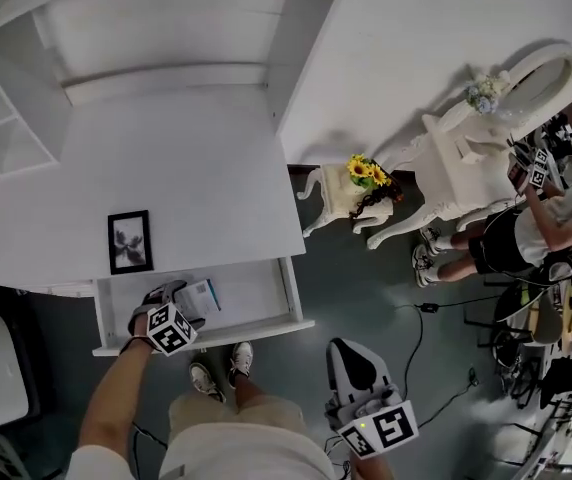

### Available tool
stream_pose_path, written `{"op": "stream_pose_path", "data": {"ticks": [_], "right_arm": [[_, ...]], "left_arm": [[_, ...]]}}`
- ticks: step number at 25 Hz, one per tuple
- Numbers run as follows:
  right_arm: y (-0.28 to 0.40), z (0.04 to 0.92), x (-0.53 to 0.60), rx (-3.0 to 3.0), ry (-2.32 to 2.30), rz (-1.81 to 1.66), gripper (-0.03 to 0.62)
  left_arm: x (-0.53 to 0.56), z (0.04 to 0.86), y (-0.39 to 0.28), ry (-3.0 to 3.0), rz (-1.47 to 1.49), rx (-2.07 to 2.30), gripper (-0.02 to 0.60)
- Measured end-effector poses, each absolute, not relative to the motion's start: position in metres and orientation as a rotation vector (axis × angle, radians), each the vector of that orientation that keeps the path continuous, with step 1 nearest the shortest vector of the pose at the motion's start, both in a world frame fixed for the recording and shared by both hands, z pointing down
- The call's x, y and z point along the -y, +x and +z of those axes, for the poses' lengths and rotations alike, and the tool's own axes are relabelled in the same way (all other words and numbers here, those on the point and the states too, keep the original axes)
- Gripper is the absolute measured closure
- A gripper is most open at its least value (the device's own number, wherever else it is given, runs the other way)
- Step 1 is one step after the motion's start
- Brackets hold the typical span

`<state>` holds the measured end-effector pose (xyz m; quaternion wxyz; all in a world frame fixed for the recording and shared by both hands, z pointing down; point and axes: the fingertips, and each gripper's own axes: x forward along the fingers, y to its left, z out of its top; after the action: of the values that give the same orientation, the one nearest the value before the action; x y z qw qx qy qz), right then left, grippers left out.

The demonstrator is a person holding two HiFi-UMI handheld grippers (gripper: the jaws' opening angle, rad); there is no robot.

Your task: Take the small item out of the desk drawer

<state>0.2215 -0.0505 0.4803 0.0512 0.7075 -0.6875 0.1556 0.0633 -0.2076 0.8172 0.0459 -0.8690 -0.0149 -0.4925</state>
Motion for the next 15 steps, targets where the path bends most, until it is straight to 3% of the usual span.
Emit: {"op": "stream_pose_path", "data": {"ticks": [15], "right_arm": [[0.164,0.443,0.081,2.303,2.013,0.338,0.583]], "left_arm": [[0.226,0.720,0.015,-2.884,-1.245,-0.391,0.138]]}}
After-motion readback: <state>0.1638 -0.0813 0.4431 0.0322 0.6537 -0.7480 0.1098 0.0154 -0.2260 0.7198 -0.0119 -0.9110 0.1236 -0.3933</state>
